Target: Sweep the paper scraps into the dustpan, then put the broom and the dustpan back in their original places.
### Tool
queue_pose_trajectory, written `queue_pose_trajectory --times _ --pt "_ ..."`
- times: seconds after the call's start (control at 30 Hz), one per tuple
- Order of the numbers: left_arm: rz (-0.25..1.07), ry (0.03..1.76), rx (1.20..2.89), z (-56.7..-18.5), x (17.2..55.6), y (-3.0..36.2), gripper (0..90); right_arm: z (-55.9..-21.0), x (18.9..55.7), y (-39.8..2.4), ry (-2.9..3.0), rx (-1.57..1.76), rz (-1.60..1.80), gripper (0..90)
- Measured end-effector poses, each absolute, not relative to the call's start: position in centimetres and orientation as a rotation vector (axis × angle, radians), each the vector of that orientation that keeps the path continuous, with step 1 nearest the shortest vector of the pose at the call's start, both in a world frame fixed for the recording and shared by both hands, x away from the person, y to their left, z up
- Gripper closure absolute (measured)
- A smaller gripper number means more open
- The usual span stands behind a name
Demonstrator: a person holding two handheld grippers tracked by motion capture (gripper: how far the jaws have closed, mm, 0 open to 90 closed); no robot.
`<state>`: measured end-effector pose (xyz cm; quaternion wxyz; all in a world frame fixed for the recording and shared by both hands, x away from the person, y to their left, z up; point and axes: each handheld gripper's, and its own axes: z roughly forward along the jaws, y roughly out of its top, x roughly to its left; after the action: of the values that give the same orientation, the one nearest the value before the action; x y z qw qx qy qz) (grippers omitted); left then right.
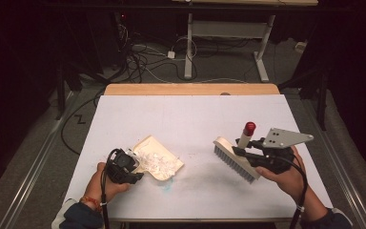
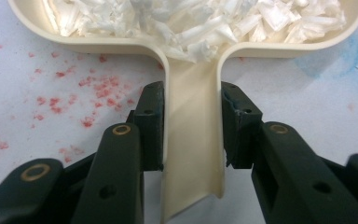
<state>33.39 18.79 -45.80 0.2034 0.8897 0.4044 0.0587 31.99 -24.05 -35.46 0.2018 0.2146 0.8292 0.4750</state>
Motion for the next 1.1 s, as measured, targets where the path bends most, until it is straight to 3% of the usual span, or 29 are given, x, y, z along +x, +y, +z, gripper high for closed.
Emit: queue_pose_trajectory --times 0.3,0.6,1.1 --pt "0.169 1.149 2.467 -45.9 33.5 19.1 63.2 -36.2 30.8 -28.1 2.360 0.674 1.352 70.7" --pt "0.183 1.190 2.431 -46.0 33.5 19.5 63.1 -36.6 30.2 -28.8 2.546 0.566 1.344 70.6" --pt "0.234 1.326 2.305 -46.4 34.8 20.5 62.2 -37.5 34.0 -30.0 2.606 0.690 1.233 65.8"
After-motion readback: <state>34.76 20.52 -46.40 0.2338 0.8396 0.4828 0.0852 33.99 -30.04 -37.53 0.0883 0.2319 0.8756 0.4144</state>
